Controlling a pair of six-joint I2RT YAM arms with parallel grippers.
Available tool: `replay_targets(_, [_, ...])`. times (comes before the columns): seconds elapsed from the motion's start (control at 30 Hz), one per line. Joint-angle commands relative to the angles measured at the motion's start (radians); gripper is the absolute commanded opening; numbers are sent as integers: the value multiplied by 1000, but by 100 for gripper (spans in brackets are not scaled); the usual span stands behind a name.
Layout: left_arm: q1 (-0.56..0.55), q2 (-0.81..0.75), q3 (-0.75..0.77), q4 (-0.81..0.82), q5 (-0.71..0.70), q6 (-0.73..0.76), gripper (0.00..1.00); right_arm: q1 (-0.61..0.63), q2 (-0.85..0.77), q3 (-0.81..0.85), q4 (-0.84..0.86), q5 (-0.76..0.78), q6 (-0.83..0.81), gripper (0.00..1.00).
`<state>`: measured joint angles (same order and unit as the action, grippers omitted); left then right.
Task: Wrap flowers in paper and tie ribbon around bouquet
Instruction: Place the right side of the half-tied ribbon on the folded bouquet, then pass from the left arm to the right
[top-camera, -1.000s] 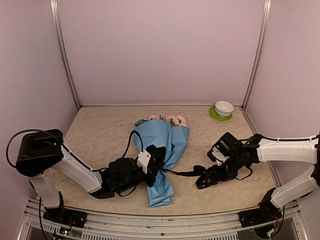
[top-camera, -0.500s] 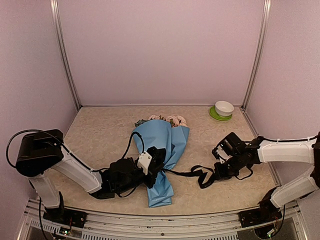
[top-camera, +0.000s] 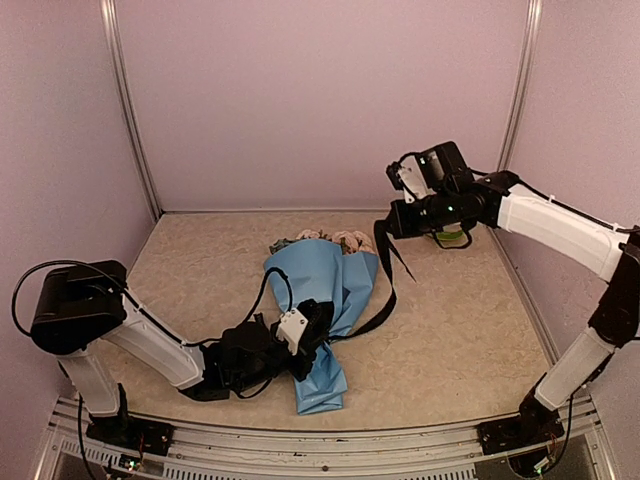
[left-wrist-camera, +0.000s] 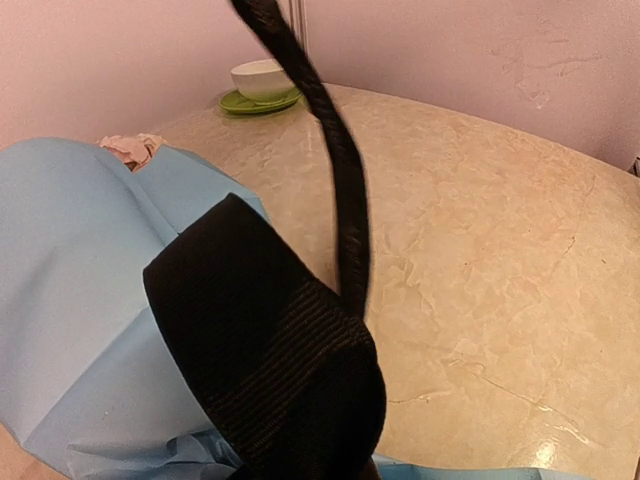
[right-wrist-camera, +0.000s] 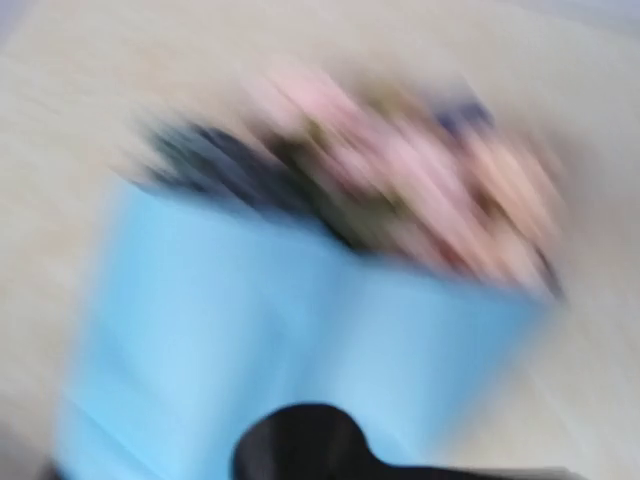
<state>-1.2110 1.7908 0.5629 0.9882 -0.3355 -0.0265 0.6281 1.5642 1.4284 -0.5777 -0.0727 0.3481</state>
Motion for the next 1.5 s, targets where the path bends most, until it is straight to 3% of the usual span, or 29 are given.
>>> replay_targets(0.0, [-20,-9,22,-11,-24,27,0,153,186,373,-14,-65,-61,0])
replay_targets(0.2, [-41,2,30,-23,-54,32,0,359,494,817,-95,-113,-81,0])
replay_targets(0.3, [-50,5,25,-21,-62,31,0,405,567,883,-73,-166,-55,0])
replay_targets(0.5, [-60,21,33,-20,-68,29,0,426,607,861,-12,-220,-18,3])
replay_targets(0.63, [-64,31,39,-22,-69,27,0,426,616,874,-40,-257,-33,59])
replay_targets(0.8, [-64,41,34,-8,-82,18,0,381,514,835,-42,-231,-51,89])
replay_targets(0.93, [-64,46,35,-4,-90,11,0,303,384,677,-31,-208,-57,96])
replay_targets(1.17, [-64,51,32,19,-87,1,0,141,17,-41,258,-313,71,93])
replay_targets(1.23, [-64,54,29,28,-85,2,0,130,-22,-178,318,-361,87,93])
replay_targets(1.37, [-63,55,34,25,-89,6,0,131,-10,-373,502,-606,169,96])
replay_targets(1.47, [-63,50,30,23,-91,9,0,139,8,-441,576,-639,212,99])
